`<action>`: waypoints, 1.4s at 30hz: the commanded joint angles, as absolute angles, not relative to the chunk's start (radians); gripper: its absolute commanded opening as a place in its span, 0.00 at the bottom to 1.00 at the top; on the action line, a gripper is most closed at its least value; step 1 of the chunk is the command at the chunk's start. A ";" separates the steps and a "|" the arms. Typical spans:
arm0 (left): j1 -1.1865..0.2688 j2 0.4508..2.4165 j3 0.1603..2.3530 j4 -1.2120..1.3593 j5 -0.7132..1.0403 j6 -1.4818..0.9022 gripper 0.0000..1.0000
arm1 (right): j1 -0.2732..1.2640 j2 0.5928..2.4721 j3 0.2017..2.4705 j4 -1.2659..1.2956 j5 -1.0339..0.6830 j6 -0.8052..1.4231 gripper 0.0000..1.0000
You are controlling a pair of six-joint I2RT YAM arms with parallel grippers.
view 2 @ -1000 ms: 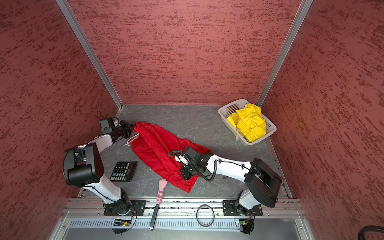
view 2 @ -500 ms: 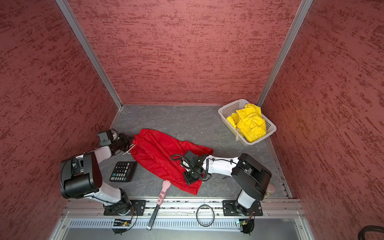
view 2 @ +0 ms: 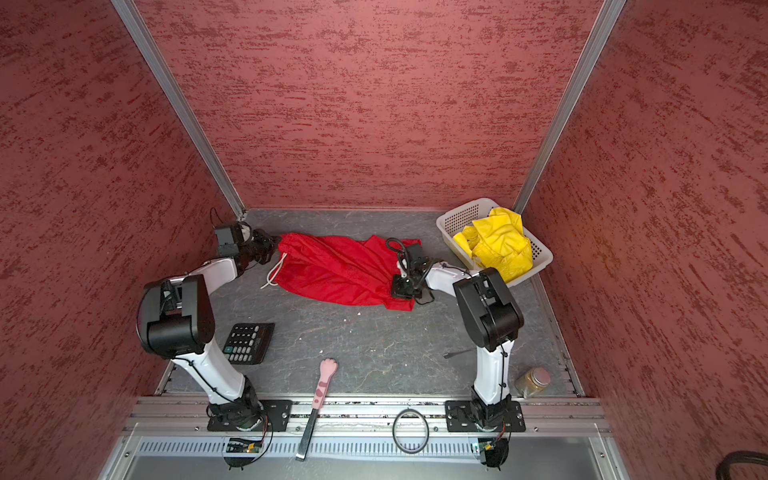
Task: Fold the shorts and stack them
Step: 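Stretch the shorts toward the basket with the right gripper while the left holds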
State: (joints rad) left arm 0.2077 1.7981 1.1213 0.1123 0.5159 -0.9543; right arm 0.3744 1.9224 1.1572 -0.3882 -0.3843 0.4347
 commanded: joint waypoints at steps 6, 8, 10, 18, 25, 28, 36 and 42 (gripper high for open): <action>0.216 1.801 1.170 0.096 0.524 -0.940 0.05 | 0.366 1.782 1.163 -0.612 -0.181 0.410 0.00; 0.216 1.780 1.144 0.121 0.539 -0.966 0.05 | 0.349 1.726 1.157 -0.630 -0.173 0.423 0.00; 0.216 1.752 1.119 0.154 0.552 -0.990 0.05 | 0.329 1.683 1.155 -0.638 -0.176 0.446 0.00; 0.214 1.628 1.012 0.123 0.547 -0.970 0.05 | 0.316 1.464 0.997 -0.592 -0.226 0.548 0.00; 0.190 1.593 0.863 0.160 0.543 -0.985 0.05 | 0.316 1.420 0.781 -0.530 -0.243 0.587 0.03; 0.167 1.575 0.829 0.146 0.547 -0.972 0.06 | 0.316 1.422 0.768 -0.534 -0.209 0.593 0.26; 0.120 1.500 0.784 0.054 0.521 -0.909 0.10 | 0.293 1.363 0.871 -0.685 -0.100 0.580 0.61; 0.089 1.440 0.766 -0.012 0.523 -0.873 0.14 | 0.304 1.328 1.002 -0.735 -0.067 0.582 0.62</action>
State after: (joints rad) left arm 0.1055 1.4784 0.7807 0.0353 0.5297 -0.9150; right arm 0.2985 1.3464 0.9421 -0.6926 -0.1188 0.5720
